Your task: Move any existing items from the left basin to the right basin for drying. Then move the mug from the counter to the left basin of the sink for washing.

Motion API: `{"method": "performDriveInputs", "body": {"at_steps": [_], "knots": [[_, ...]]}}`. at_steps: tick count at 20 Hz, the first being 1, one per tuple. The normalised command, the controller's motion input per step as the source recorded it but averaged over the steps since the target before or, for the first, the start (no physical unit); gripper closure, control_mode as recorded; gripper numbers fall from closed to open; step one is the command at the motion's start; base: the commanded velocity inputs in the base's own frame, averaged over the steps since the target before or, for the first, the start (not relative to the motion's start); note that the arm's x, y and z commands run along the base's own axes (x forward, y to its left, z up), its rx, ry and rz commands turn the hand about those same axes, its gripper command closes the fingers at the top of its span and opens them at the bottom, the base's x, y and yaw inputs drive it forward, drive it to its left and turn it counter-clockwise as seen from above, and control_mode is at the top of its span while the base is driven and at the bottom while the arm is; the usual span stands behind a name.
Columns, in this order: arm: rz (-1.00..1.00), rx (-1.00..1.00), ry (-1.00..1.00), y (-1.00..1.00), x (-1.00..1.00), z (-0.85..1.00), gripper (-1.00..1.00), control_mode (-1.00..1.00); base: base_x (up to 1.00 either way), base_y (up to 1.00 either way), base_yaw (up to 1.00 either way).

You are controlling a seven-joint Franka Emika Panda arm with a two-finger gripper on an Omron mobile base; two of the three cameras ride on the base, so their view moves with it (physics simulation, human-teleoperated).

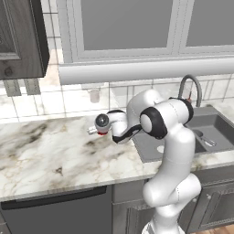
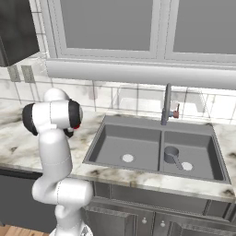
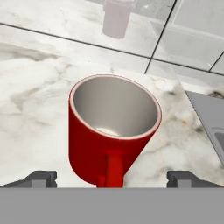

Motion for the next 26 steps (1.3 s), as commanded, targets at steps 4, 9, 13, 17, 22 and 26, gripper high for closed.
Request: {"method": "performDriveInputs", "body": {"at_steps": [4,9,13,17,22,26], "knots": [[0.03,0.0,0.0,0.0,0.0,-0.14,-1.0,-1.0,0.0,0.0,0.0],[0.04,0.0,0.0,0.0,0.0,-0.02,-1.0,-1.0,0.0,0.0,0.0],[0.02,0.0,0.0,0.0,0.0,0.0,1.0,-1.0,0.0,0.0,0.0],[0.01,0.0,0.0,0.0,0.0,0.0,1.0,-1.0,0.0,0.0,0.0],[0.0,0.0,0.01,0.0,0.0,-0.01,1.0,-1.0,0.0,0.0,0.0],[0.0,0.0,0.01,0.0,0.01,-0.01,1.0,-1.0,0.0,0.0,0.0]]}}
